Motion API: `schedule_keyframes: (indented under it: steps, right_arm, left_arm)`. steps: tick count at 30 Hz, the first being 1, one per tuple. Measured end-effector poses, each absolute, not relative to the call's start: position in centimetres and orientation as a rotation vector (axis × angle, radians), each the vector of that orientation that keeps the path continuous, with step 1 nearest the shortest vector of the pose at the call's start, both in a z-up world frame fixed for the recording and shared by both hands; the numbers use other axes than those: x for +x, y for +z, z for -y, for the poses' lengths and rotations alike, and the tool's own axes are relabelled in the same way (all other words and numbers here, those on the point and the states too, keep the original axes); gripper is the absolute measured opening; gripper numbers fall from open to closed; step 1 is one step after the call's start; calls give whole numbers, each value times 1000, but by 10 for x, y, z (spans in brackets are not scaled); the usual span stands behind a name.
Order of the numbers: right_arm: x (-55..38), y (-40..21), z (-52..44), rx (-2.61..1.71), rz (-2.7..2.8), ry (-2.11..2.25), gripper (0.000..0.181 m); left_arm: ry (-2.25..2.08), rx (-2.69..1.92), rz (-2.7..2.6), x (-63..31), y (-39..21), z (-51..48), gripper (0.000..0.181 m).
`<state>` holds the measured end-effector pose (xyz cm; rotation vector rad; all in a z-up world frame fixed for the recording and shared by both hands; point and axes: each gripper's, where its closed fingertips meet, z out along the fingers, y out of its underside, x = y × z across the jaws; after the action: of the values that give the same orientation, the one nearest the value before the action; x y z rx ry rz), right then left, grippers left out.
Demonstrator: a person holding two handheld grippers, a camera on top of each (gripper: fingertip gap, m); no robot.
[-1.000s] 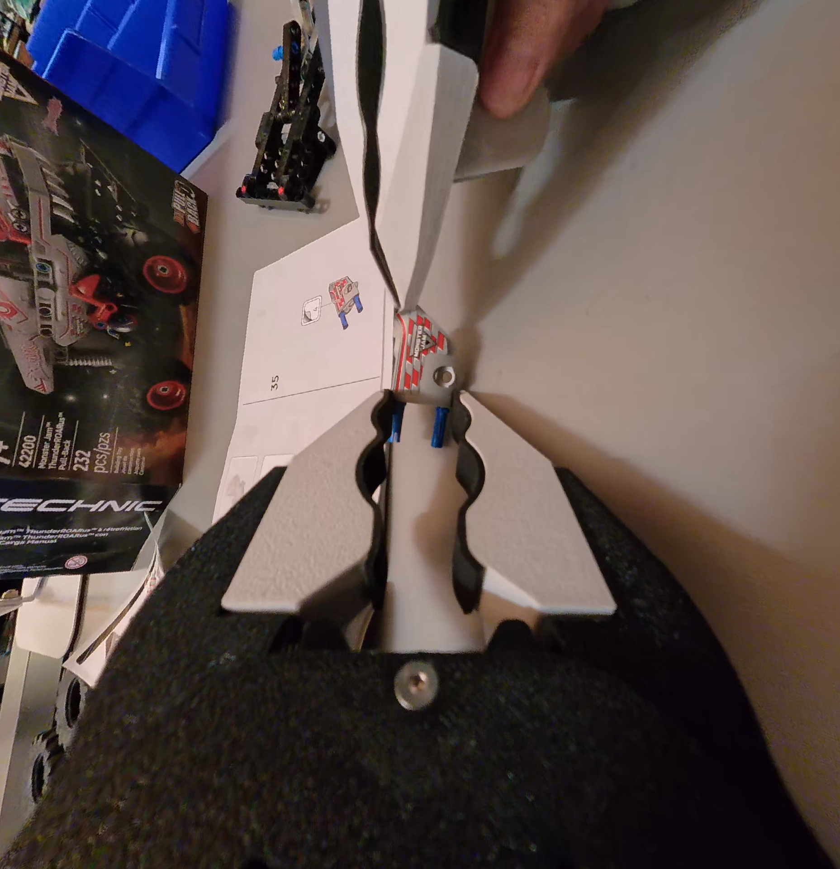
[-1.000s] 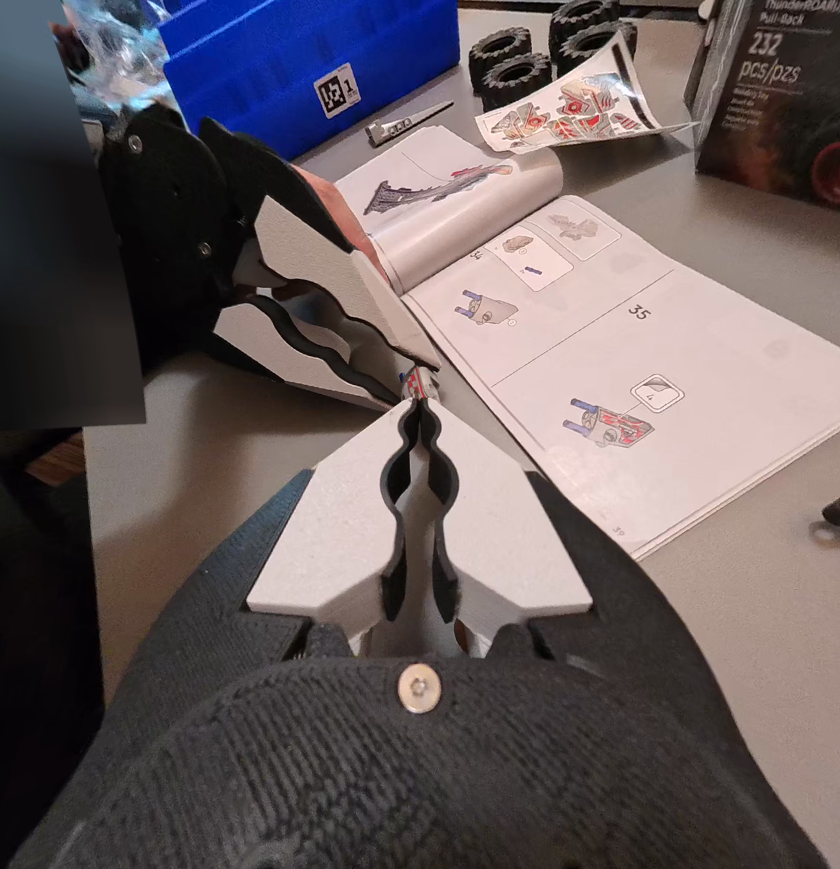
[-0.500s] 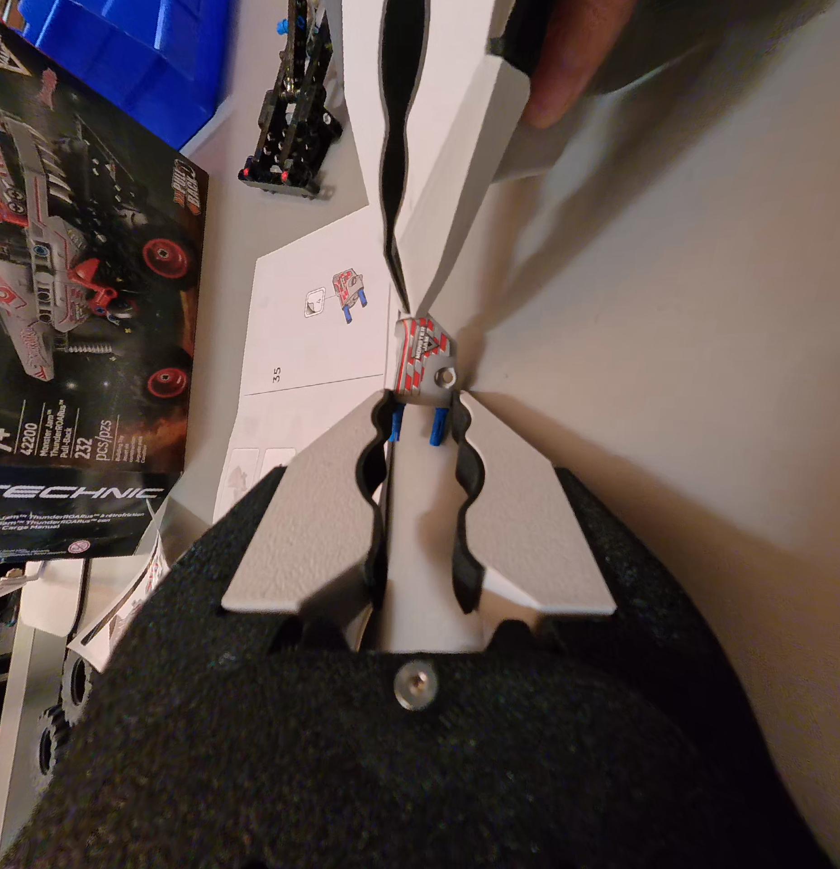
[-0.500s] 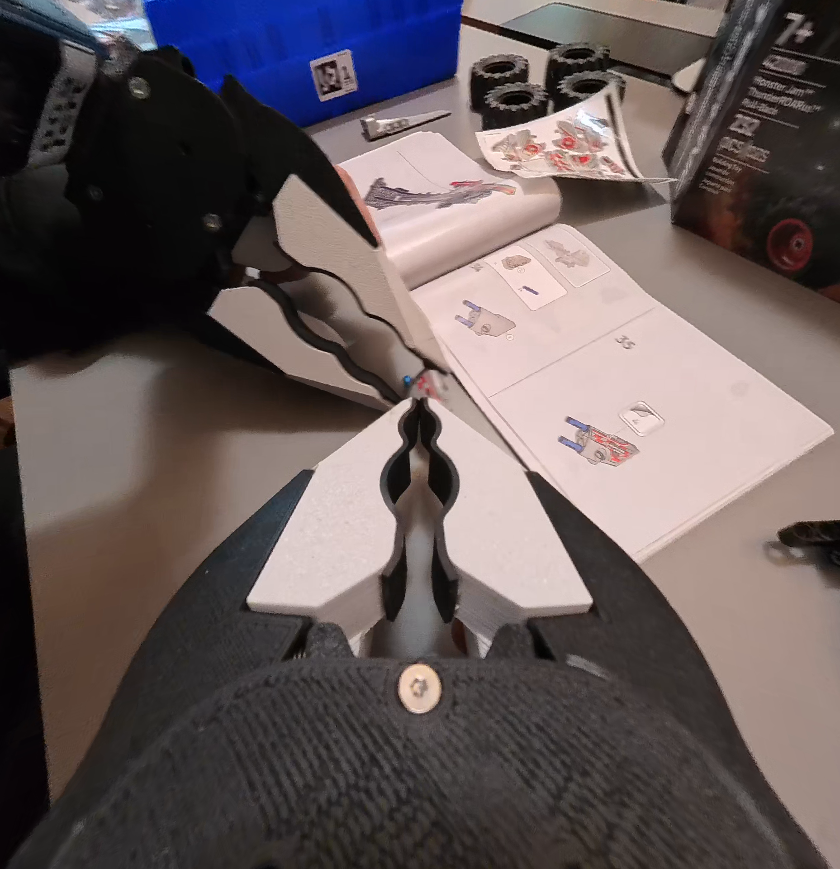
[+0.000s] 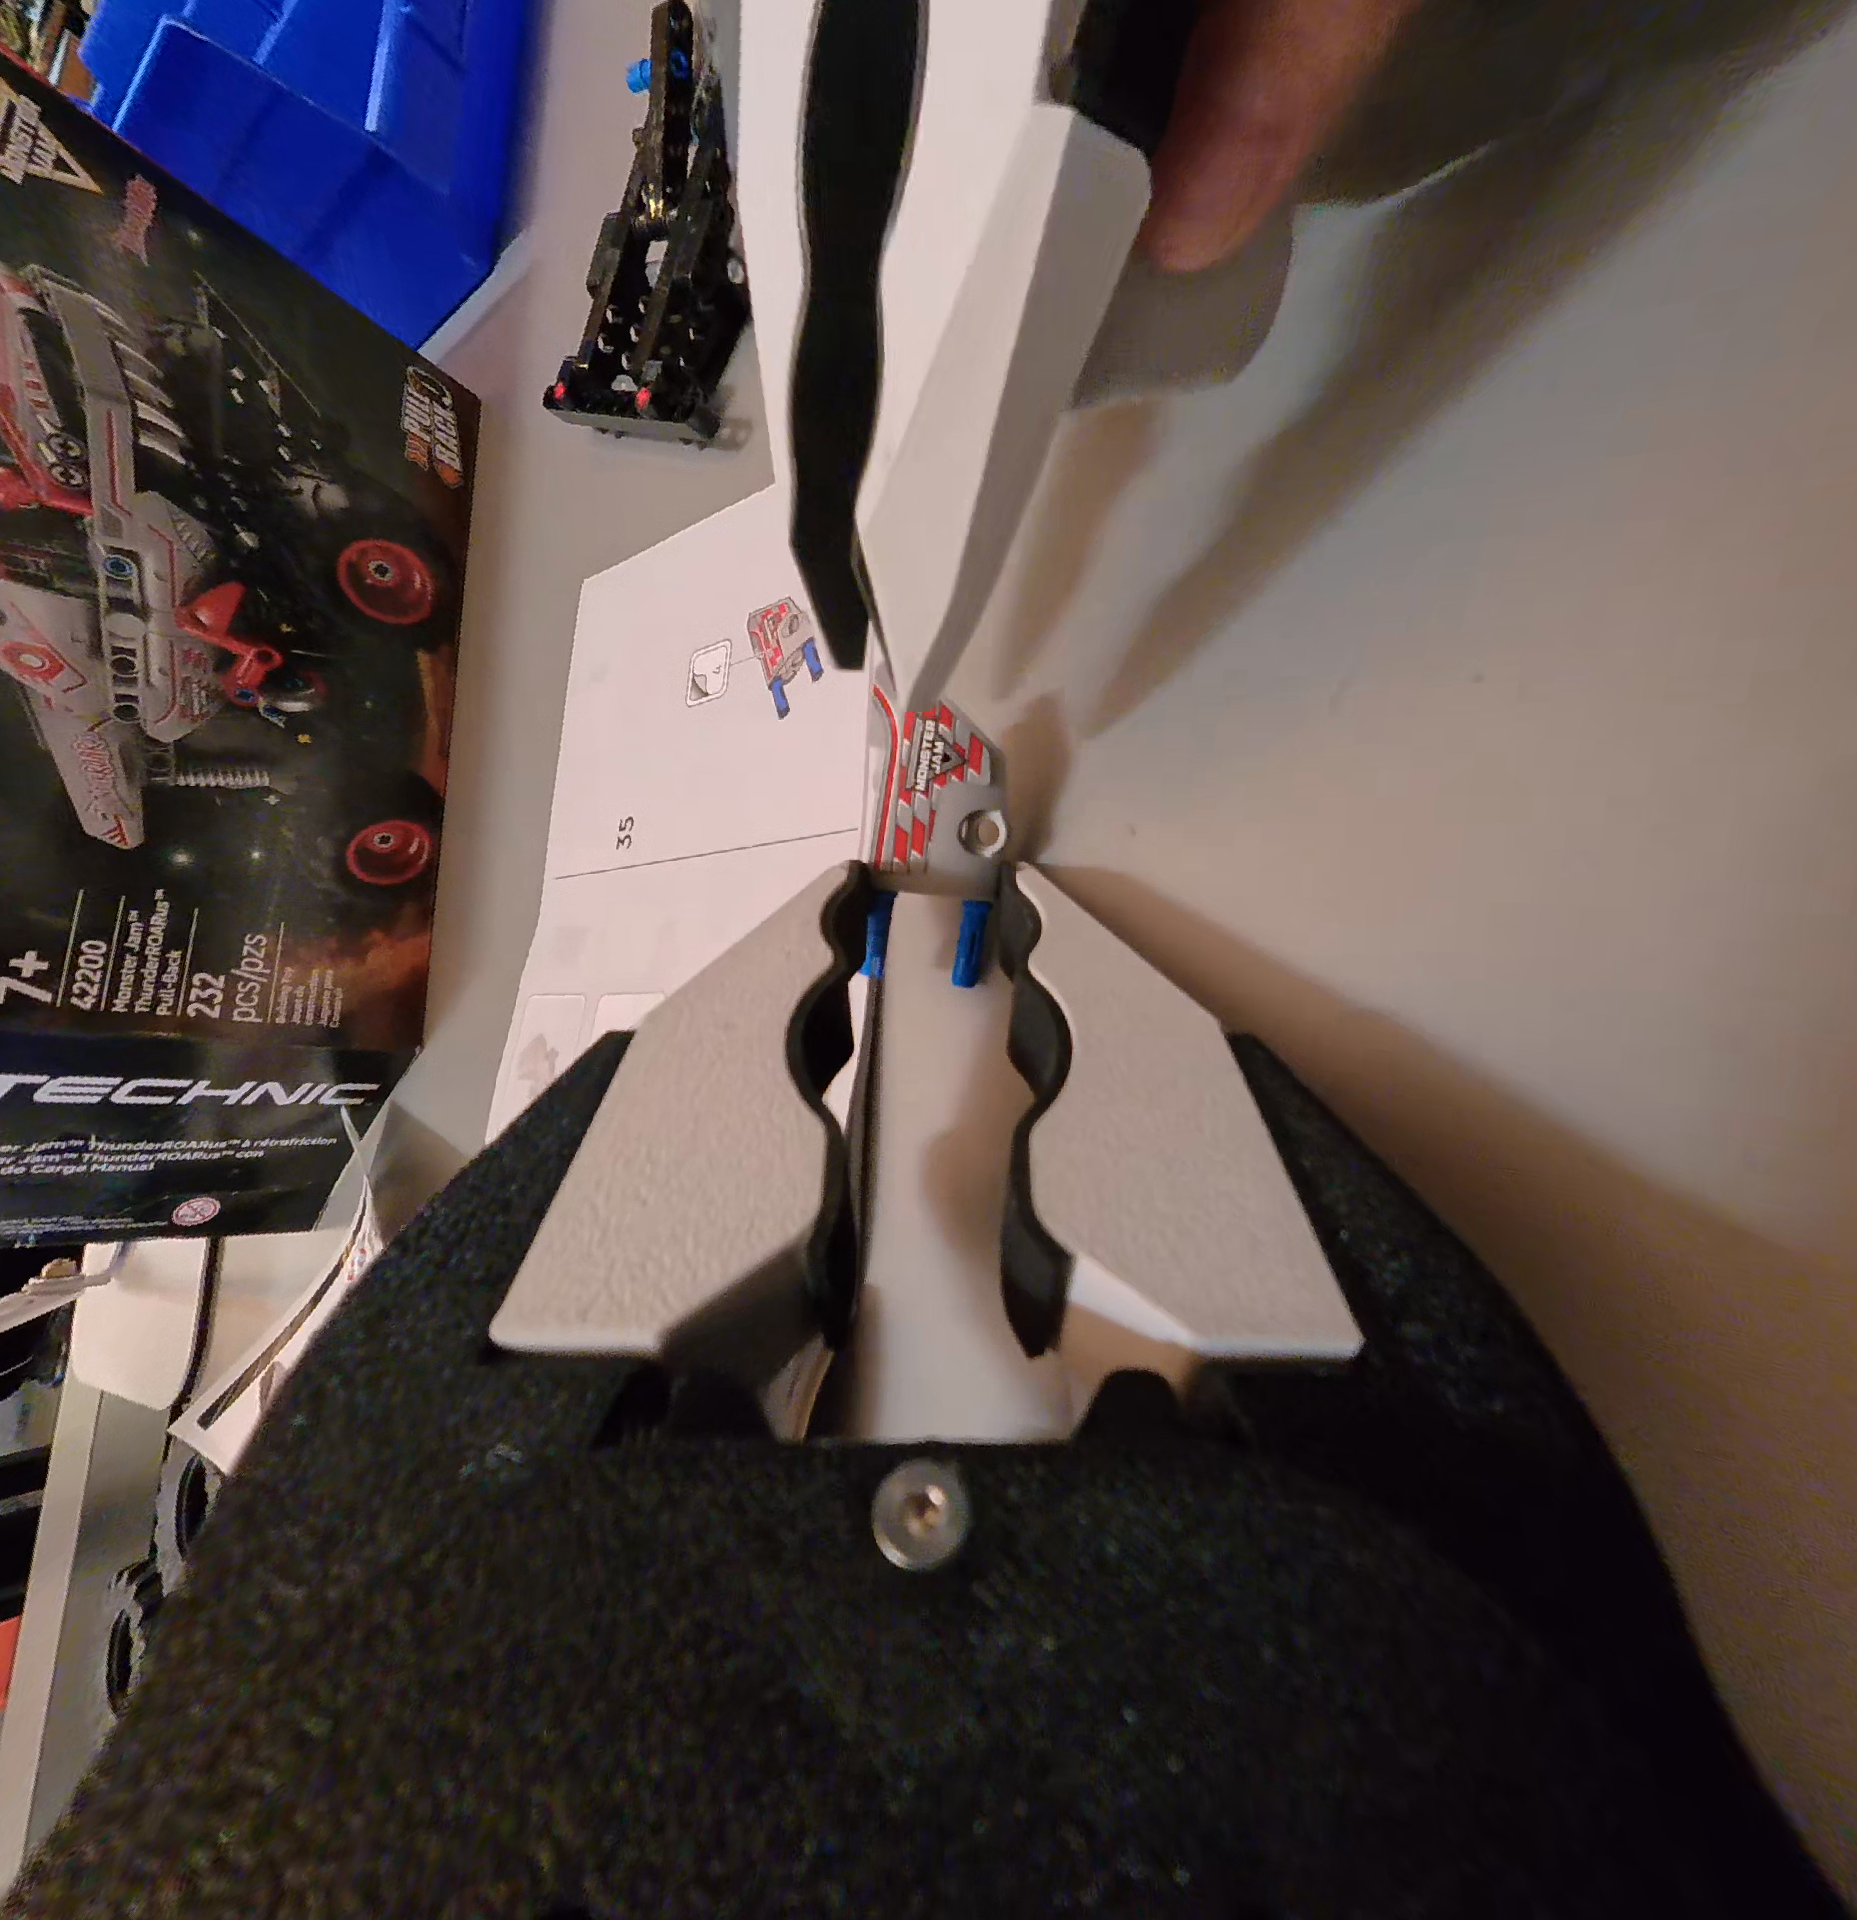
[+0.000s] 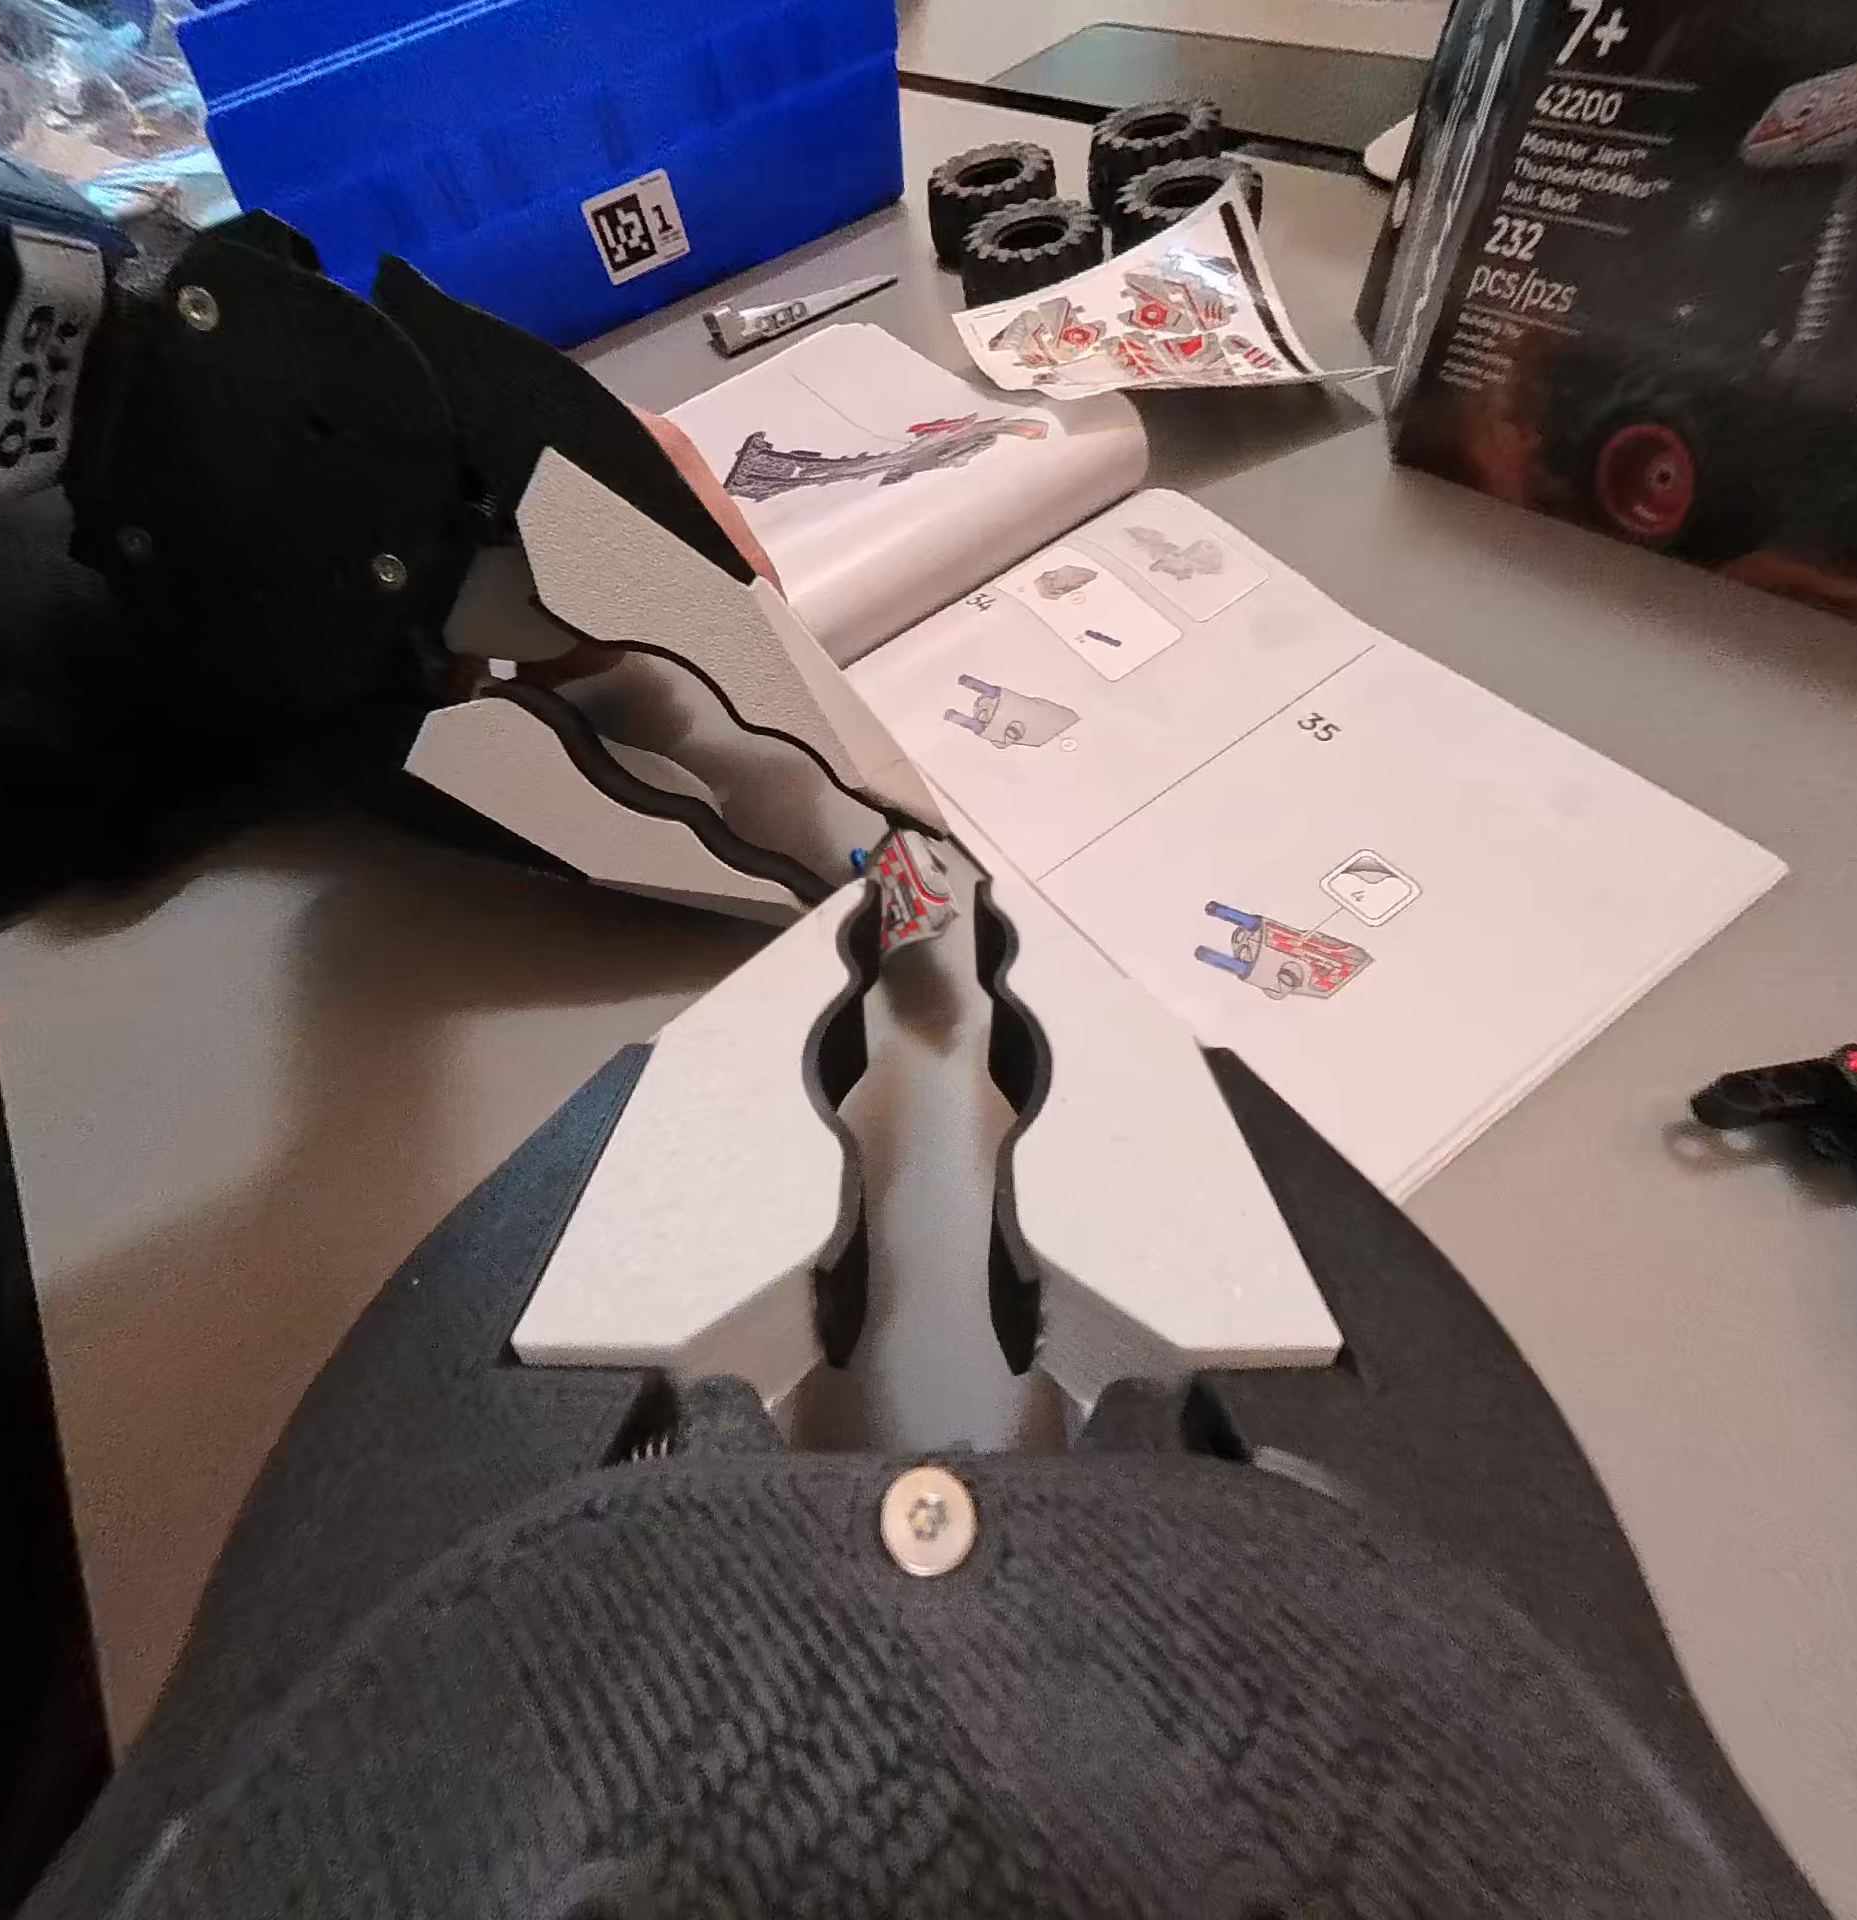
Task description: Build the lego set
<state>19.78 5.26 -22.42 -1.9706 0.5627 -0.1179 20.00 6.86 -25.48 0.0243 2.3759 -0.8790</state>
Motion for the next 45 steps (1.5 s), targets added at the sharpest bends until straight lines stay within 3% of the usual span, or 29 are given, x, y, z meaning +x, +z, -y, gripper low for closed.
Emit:
schedule_keyframes:
  steps: [2, 7, 45]
  right_arm:
    - [198, -227, -54, -1985, -572, -114, 16]
    - [200, -225, -53, -1969, -585, -108, 0]
    - [190, -220, -61, -2011, -475, -209, 0]
  left_arm:
    - [-880, 26, -2374, 200, -255, -69, 22]
    - [-880, 33, -2371, 200, -255, -68, 23]
    - [-846, -13, -2370, 203, -255, -69, 22]
